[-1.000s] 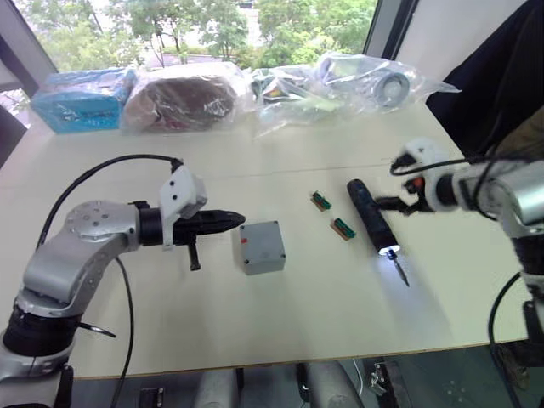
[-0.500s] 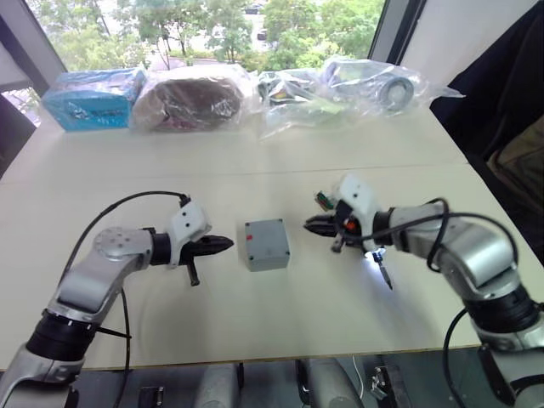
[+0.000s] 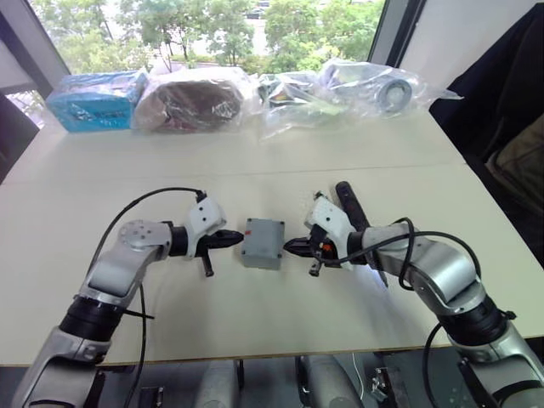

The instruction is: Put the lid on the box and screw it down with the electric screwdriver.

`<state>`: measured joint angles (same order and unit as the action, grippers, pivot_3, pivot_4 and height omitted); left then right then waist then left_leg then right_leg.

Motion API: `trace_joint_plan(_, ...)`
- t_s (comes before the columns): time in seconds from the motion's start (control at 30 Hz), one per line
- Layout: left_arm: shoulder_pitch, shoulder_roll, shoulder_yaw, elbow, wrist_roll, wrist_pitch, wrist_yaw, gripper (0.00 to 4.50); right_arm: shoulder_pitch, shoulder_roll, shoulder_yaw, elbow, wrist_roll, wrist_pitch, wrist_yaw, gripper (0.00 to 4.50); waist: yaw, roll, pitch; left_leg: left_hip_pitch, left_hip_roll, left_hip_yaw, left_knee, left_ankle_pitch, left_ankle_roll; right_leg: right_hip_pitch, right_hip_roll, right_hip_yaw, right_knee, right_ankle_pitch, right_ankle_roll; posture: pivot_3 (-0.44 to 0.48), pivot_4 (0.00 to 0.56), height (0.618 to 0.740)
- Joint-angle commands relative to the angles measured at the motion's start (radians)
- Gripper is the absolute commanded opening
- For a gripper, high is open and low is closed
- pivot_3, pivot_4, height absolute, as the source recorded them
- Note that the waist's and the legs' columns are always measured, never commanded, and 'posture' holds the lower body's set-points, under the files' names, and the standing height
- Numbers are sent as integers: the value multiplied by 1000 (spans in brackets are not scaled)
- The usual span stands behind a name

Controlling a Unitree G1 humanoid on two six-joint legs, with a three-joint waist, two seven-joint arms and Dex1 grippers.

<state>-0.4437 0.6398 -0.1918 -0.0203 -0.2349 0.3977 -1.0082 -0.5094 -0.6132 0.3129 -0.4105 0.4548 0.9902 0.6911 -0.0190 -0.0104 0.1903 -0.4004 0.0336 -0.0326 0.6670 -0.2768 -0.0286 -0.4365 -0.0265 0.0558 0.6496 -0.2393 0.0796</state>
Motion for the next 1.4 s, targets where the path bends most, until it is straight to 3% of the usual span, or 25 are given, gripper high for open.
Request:
trace_joint_plan(0.03,-59,-23,-12,46,19,-62,-27,0,-2,28,4,-69,35,36,7,50,0,0,0,0,0,0,0,0,0,0,0,0,0,0,0,0,150,740)
trace_joint_plan(0.27,-71,-16,-1,106,49,-108,-41,0,-10,-34,1,-80,-21,11,10,50,-1,0,0,1,0,0,0,0,0,1,0,0,0,0,0,0,150,740)
trace_joint_plan(0.53,82,113,22,-45,7,-54,-140,0,-41,-61,-53,95,-129,-166,8,50,-15,0,0,2,0,0,-1,0,0,1,0,0,0,0,0,0,150,740)
trace_joint_plan(0.67,161,148,46,-138,-39,-7,-159,0,-49,15,-80,195,-146,-263,-8,50,-22,-1,0,2,0,0,-1,0,0,2,0,0,0,0,0,0,150,740)
trace_joint_plan(0.9,134,93,28,-174,-48,31,-109,0,-38,117,-37,284,-187,-373,15,50,-24,-1,0,4,0,0,-1,0,0,4,0,0,0,0,0,0,150,740)
trace_joint_plan(1.4,18,49,7,-35,21,-43,-101,0,45,86,-16,132,-159,-309,135,50,-24,-1,0,8,0,0,-1,0,0,7,0,0,0,-1,1,0,150,740)
